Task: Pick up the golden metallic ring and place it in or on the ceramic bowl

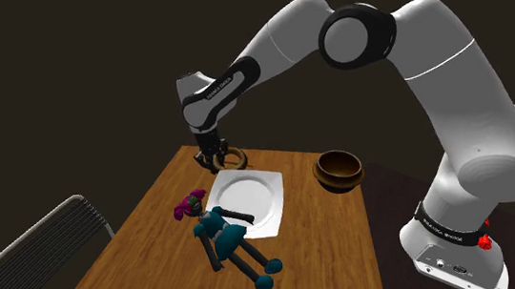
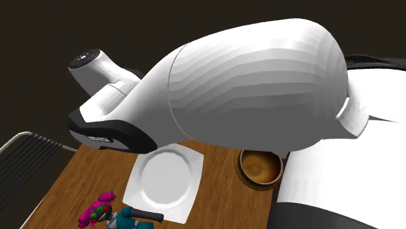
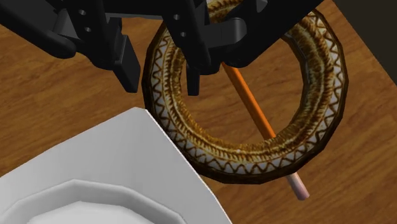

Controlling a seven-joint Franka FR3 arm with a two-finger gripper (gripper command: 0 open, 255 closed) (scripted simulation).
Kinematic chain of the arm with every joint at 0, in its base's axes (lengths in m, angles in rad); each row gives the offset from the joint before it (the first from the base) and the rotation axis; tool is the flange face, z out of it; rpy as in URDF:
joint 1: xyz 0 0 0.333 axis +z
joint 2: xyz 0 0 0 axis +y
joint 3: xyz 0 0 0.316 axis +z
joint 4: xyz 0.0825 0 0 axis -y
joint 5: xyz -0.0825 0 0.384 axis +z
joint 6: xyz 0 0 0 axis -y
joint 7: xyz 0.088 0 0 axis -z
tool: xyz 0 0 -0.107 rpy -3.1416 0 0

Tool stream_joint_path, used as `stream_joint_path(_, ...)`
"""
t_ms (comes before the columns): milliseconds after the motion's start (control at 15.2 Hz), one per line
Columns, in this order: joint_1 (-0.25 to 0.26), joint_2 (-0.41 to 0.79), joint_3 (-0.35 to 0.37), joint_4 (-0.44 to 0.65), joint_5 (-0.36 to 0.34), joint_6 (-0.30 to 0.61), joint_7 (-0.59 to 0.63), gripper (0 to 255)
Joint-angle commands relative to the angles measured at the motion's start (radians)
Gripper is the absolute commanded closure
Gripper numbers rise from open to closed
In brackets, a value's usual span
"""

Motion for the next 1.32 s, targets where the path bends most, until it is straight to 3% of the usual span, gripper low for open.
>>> stream_joint_path(0,-0.002,-0.016,0.002,-0.001,0.002,-0.016,-0.001,255)
stream_joint_path(1254,-0.010,-0.143,0.017,0.057,0.023,-0.198,-0.007,255)
